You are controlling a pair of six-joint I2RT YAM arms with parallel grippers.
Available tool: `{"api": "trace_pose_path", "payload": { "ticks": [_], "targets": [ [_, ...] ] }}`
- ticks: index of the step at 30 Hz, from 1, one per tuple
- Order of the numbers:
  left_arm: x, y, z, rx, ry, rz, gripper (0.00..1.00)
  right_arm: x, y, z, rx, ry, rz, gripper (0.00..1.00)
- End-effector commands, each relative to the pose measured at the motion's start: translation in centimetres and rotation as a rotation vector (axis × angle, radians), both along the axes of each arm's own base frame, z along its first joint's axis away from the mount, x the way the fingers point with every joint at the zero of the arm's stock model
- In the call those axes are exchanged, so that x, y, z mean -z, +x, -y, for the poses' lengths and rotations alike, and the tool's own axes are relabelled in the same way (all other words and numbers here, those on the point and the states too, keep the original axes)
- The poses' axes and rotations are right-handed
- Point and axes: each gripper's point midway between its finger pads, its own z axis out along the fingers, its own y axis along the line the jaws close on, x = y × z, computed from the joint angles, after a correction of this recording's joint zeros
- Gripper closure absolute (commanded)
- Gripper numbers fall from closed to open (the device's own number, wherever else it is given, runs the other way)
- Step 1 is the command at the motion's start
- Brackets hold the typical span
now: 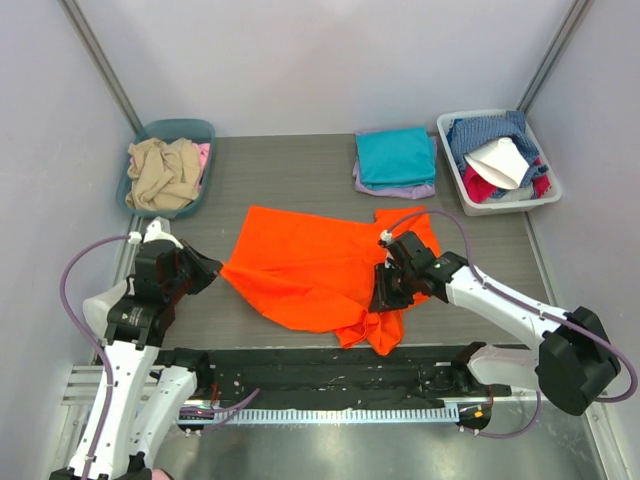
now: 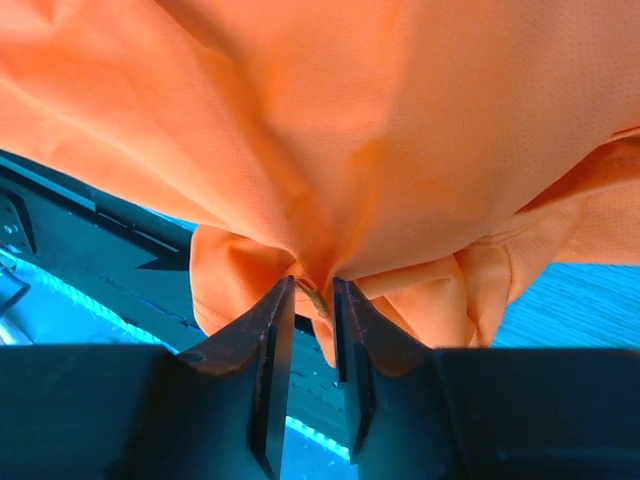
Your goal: Fold and stack the t-shirts
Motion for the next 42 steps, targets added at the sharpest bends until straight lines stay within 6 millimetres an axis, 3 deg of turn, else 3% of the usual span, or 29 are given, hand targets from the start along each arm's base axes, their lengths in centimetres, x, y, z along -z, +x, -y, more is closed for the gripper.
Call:
{"api": "trace_pose_path", "payload": {
  "ticks": [1,2,3,8,15,21,22,24,25,27,28,32,36,38,42],
  "targets": [
    [-0.4,0.2,0.4,0.007,-0.026,0.023,1.0,-1.4,0.2,-0.1,0.009,0.026,0.041,0.9],
    [-0.3,0.2,0.4,0.007,-0.025,0.022,1.0,-1.7,0.2,-0.1,0.009,0.028,0.049,0.98],
    [-0.4,0.2,0.4,0.006,-0.029,0.024,1.0,-1.8,0.2,-0.1,0.009,0.03,0.052,0.99],
    [-0.3,0.2,0.4,0.006,-0.026,0.018,1.0,-3.6,0.7,-0.1,0.022,0.048,0.099,0.99],
    [-0.8,0.7,0.4,0.003,-0.028,0.034,1.0,-7.7,2.6,-0.3,0.045,0.082,0.227,0.99],
    [-4.4,3.1,0.7,0.032,0.002,0.084,1.0,-14.9,7.3,0.0,0.089,0.046,0.471,0.99],
    [-6.0,3.9,0.8,0.036,0.006,0.105,1.0,-17.8,8.4,0.2,0.112,0.049,0.543,0.99],
    [-8.0,4.6,0.9,0.05,0.018,0.146,1.0,-20.4,9.3,0.3,0.107,0.044,0.612,0.99],
    [-10.2,5.0,1.0,0.055,0.017,0.19,1.0,-23.2,9.8,0.5,0.127,0.057,0.666,0.99],
    [-11.5,5.4,1.1,0.072,0.031,0.201,1.0,-25.3,10.0,0.6,0.121,0.067,0.709,0.99],
    [-13.2,5.3,1.3,0.086,0.026,0.237,1.0,-26.9,9.7,0.6,0.115,0.087,0.728,0.99],
    [-15.8,3.0,2.1,0.147,-0.004,0.301,1.0,-28.7,7.4,-0.1,0.047,0.179,0.71,0.99],
    [-17.1,-1.1,2.9,0.21,-0.062,0.361,1.0,-30.6,2.9,0.1,-0.016,0.329,0.698,0.99],
    [-16.7,-3.0,4.1,0.282,-0.106,0.355,1.0,-30.6,0.6,-0.4,-0.085,0.398,0.664,0.99],
    [-17.2,-7.2,4.5,0.323,-0.178,0.418,1.0,-31.7,-3.1,0.2,-0.155,0.487,0.639,0.99]
  ]
}}
